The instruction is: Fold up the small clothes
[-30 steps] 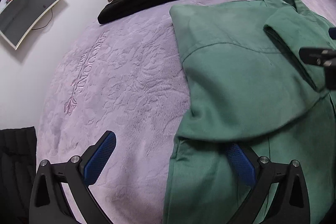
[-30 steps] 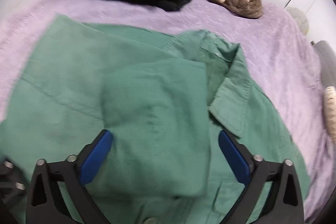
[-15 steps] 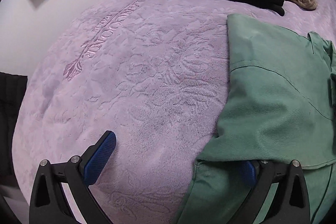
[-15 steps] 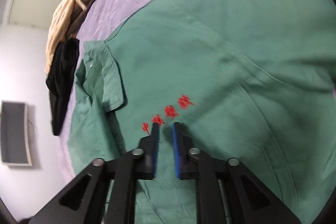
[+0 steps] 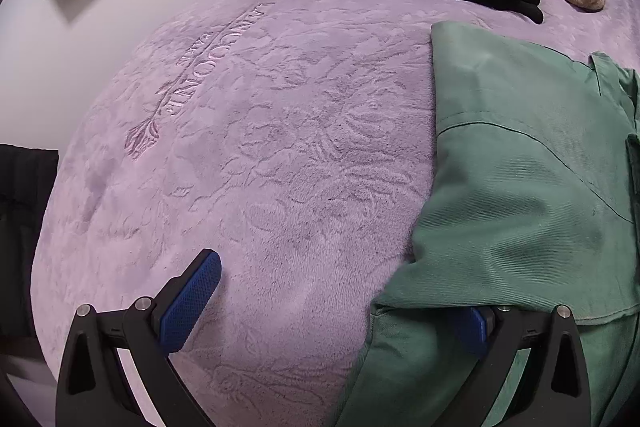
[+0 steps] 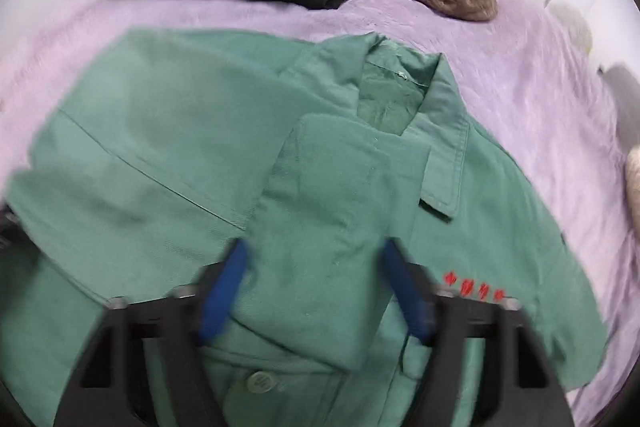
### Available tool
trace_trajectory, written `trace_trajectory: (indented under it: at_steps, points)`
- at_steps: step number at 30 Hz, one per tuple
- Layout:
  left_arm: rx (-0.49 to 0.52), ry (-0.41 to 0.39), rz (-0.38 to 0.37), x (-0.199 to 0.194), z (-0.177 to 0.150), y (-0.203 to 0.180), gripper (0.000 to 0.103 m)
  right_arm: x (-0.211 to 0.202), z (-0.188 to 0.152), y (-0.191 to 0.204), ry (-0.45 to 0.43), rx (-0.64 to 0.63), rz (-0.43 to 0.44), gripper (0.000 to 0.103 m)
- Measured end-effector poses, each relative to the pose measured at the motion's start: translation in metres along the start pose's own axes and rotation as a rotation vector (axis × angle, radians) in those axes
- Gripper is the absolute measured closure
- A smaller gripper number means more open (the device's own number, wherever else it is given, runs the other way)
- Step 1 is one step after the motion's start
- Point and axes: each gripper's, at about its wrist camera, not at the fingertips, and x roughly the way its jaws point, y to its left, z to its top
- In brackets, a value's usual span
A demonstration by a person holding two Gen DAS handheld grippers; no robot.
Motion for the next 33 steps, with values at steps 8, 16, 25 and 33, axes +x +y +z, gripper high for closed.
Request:
trace_trajectory:
  at_steps: [8,16,25,33]
  points:
    - [-0.001,0.002,-0.019,0.005,0.002,0.005,0.000,0.026,-0.087,-0.211,0.112,0.951,0.301,0.100]
    - [0.142,0.020,-0.059,-0.008,-0.002,0.010,0.000,-0.021,-0.054,-0.144,0.029,0.608,0.334,0.029]
    - [0.144,0.000,-0.085,-0.043,0.014,0.040,0.000,-0.008,-0.016,0.014,-0.044,-0.034,0.035,0.029]
    - [0.208,-0.091,-0.027,0.022,0.065,-0.053,0.000,-0.004,-0.019,-0.040,-0.041,0.106,-0.126,0.102]
